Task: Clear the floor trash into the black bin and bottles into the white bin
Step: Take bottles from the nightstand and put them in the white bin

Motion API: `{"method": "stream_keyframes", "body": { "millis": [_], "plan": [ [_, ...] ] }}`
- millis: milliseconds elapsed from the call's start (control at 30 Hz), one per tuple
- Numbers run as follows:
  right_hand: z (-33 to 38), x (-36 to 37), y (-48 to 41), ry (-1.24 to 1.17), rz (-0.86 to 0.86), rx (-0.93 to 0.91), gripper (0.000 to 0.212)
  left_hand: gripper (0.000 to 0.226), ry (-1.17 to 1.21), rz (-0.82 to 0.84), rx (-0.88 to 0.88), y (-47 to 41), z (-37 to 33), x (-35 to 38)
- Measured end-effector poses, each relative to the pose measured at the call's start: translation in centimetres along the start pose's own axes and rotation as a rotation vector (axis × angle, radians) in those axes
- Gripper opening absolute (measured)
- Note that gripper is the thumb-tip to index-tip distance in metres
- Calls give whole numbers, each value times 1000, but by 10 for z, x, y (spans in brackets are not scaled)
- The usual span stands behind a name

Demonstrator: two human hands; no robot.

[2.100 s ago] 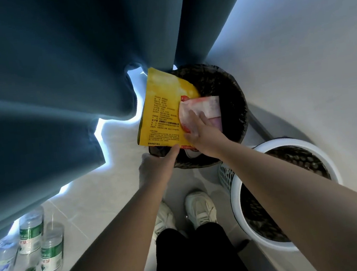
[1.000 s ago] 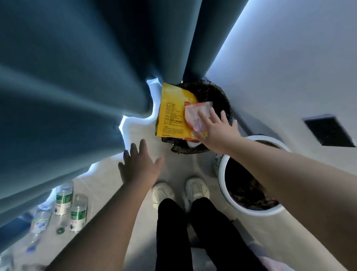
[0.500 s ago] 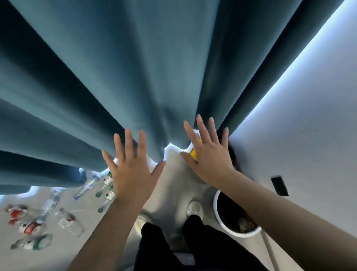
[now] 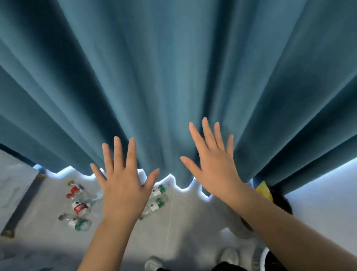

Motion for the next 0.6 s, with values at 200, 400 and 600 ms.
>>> {"method": "stream_keyframes", "body": {
  "millis": [200,400,600],
  "plan": [
    [132,37,-32,-37,62,-175,77,84,-69,-61,-205,-1,135,-59],
    [216,75,-65,-48,160,-331,79,82,-129,-99,-399,5,233,-82],
    [288,109,-120,-53,212,-502,77,84,-163,-156,-580,-7,300,-94]
  ]
}}
Point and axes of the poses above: each hand's wrist, its own y-axis away from the middle knuckle, its own x-axis out of the palm, z = x × y, the point moved 4 cm from there along -y, towards the middle knuckle, and after that the axes turned 2 degrees about -z, right-handed, at the moved point
